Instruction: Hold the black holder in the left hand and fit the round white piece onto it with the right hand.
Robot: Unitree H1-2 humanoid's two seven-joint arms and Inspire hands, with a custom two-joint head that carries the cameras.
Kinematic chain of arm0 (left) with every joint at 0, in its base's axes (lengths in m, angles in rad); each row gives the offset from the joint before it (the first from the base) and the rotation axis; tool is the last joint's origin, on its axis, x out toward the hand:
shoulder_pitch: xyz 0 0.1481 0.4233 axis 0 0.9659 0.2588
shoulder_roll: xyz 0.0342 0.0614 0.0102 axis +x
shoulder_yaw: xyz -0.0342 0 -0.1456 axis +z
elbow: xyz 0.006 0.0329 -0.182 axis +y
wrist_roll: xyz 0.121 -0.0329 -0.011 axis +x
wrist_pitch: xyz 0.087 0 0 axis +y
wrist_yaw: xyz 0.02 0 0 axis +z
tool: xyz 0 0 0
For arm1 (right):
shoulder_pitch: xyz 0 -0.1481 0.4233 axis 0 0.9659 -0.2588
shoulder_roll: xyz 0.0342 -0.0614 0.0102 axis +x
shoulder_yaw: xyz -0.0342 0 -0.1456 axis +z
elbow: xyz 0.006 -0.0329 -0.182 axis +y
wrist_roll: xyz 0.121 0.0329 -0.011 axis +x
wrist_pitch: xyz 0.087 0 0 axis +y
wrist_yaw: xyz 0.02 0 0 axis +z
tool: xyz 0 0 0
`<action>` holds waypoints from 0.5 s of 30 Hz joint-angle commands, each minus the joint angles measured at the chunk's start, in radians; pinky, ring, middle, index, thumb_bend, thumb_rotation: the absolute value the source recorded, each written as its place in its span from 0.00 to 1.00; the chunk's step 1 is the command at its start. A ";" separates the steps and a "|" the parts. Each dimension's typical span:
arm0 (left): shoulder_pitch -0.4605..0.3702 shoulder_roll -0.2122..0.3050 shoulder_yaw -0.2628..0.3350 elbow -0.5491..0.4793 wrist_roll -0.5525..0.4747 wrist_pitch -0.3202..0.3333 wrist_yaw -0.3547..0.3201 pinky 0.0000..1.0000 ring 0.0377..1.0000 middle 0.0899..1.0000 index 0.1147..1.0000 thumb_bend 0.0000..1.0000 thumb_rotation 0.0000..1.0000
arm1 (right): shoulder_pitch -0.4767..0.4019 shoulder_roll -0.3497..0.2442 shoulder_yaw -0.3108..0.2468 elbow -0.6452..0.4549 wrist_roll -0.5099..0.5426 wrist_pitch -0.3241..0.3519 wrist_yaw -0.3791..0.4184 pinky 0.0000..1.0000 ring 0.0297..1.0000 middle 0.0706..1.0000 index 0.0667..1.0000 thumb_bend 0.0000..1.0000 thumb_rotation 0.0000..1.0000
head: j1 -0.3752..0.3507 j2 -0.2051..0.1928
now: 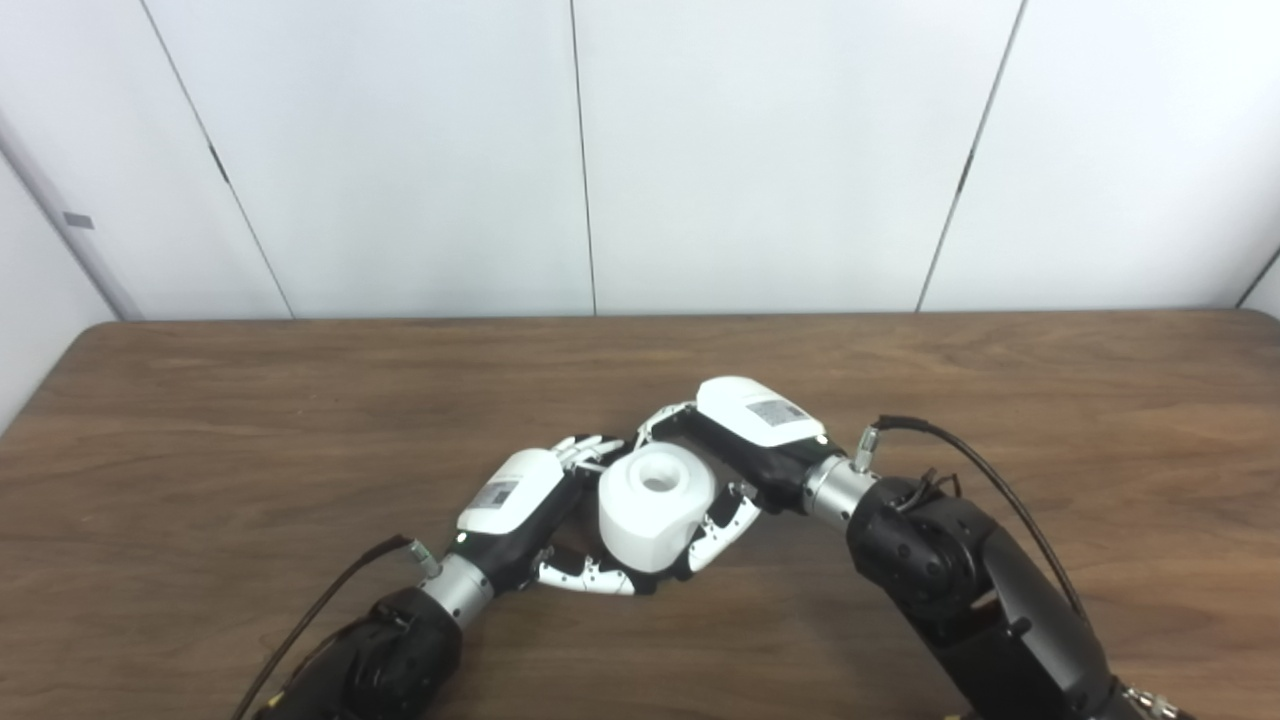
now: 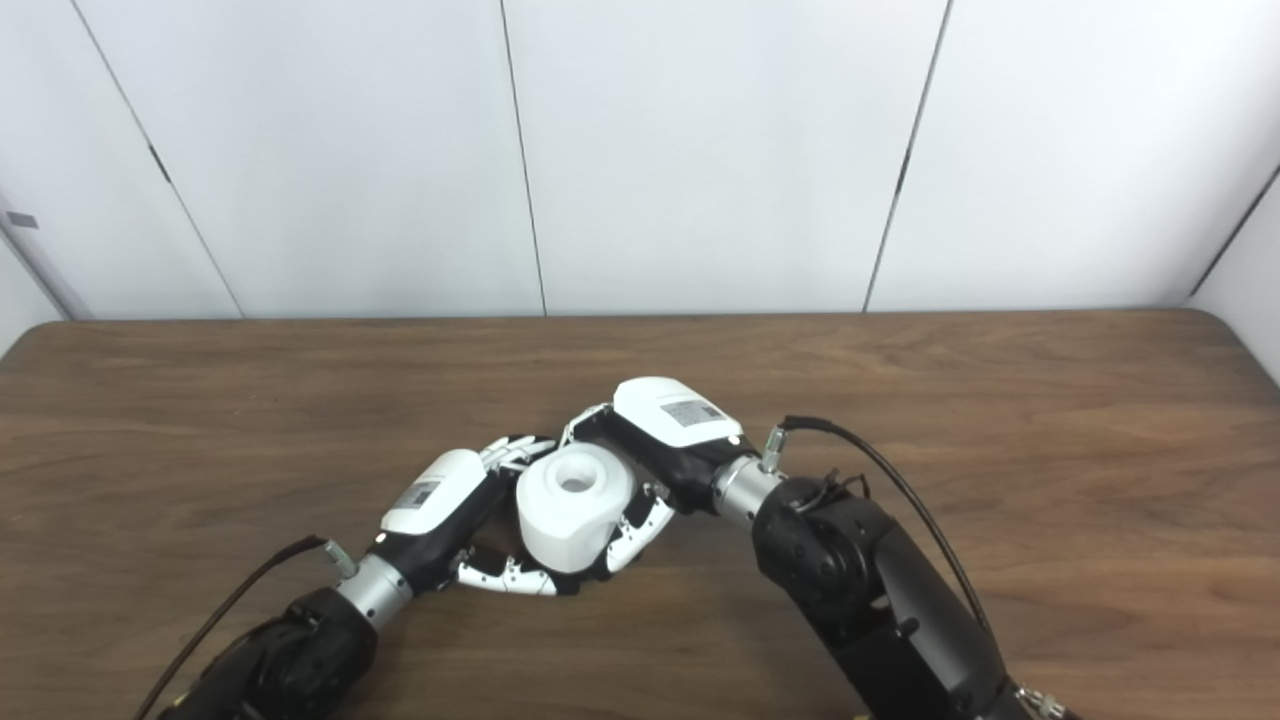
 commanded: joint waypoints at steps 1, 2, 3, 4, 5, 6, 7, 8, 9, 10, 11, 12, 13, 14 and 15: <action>0.047 -0.010 -0.057 0.029 0.055 0.028 -0.099 0.95 0.93 0.89 0.42 0.52 0.06 | -0.018 -0.010 0.002 -0.007 -0.001 -0.031 0.002 0.80 0.77 0.72 0.44 0.53 0.14 | 0.000 -0.001; 0.047 -0.009 -0.056 0.029 0.054 0.027 -0.100 0.95 0.93 0.89 0.42 0.52 0.06 | -0.017 -0.013 0.002 -0.004 -0.001 -0.035 0.000 0.80 0.77 0.72 0.44 0.53 0.14 | 0.000 -0.001; 0.047 -0.008 -0.055 0.027 0.053 0.028 -0.101 0.95 0.93 0.89 0.42 0.52 0.06 | -0.015 -0.015 0.001 -0.002 -0.002 -0.038 -0.001 0.80 0.77 0.72 0.44 0.53 0.14 | 0.000 -0.001; 0.048 -0.007 -0.054 0.026 0.053 0.030 -0.102 0.95 0.93 0.89 0.42 0.52 0.06 | -0.014 -0.018 0.000 -0.001 -0.006 -0.038 0.001 0.80 0.77 0.72 0.44 0.53 0.14 | 0.000 -0.001; 0.049 -0.007 -0.054 0.025 0.053 0.031 -0.101 0.95 0.93 0.89 0.42 0.52 0.06 | -0.012 -0.021 -0.001 -0.002 -0.008 -0.036 0.003 0.80 0.77 0.72 0.44 0.53 0.14 | 0.000 -0.001; 0.050 -0.006 -0.053 0.025 0.053 0.031 -0.101 0.95 0.93 0.89 0.42 0.52 0.06 | -0.012 -0.024 -0.002 -0.005 -0.011 -0.027 0.013 0.80 0.77 0.72 0.44 0.53 0.14 | 0.001 -0.002; 0.050 -0.005 -0.053 0.025 0.052 0.030 -0.101 0.95 0.93 0.89 0.42 0.52 0.06 | -0.016 -0.031 0.001 -0.013 -0.019 -0.004 0.040 0.79 0.77 0.74 0.45 0.52 0.14 | -0.001 -0.001; 0.049 -0.004 -0.052 0.025 0.050 0.029 -0.102 0.95 0.93 0.89 0.42 0.52 0.06 | -0.020 -0.035 0.004 -0.022 -0.024 0.020 0.067 0.79 0.80 0.79 0.64 0.68 0.20 | -0.001 -0.001; 0.049 -0.004 -0.051 0.025 0.049 0.028 -0.102 0.95 0.93 0.89 0.42 0.52 0.06 | -0.022 -0.038 0.004 -0.029 -0.028 0.039 0.087 0.77 0.82 0.84 0.81 0.80 0.26 | -0.003 -0.003; 0.049 -0.004 -0.051 0.025 0.048 0.027 -0.101 0.95 0.93 0.89 0.42 0.52 0.06 | -0.023 -0.039 0.002 -0.035 -0.030 0.052 0.098 0.76 0.83 0.87 0.91 0.85 0.28 | -0.003 -0.003; 0.049 -0.004 -0.050 0.025 0.047 0.027 -0.101 0.95 0.93 0.89 0.42 0.52 0.06 | -0.023 -0.040 0.000 -0.038 -0.031 0.058 0.102 0.73 0.84 0.89 0.95 0.91 0.30 | -0.003 -0.003; 0.049 -0.004 -0.049 0.025 0.047 0.027 -0.101 0.95 0.93 0.89 0.42 0.52 0.06 | -0.023 -0.040 -0.002 -0.040 -0.032 0.067 0.106 0.72 0.84 0.91 0.98 0.94 0.31 | -0.002 0.000; 0.049 -0.004 -0.049 0.025 0.048 0.028 -0.101 0.95 0.92 0.89 0.42 0.52 0.06 | -0.023 -0.040 -0.005 -0.040 -0.033 0.072 0.105 0.71 0.85 0.92 0.99 0.96 0.31 | -0.002 0.000; 0.049 -0.004 -0.049 0.025 0.048 0.029 -0.101 0.95 0.92 0.89 0.42 0.52 0.06 | -0.023 -0.040 -0.006 -0.039 -0.034 0.075 0.105 0.70 0.85 0.93 1.00 0.97 0.31 | -0.003 -0.001; 0.049 -0.004 -0.049 0.024 0.048 0.030 -0.102 0.95 0.92 0.89 0.42 0.52 0.06 | -0.023 -0.042 -0.006 -0.039 -0.039 0.077 0.104 0.70 0.86 0.94 1.00 0.98 0.31 | -0.003 -0.001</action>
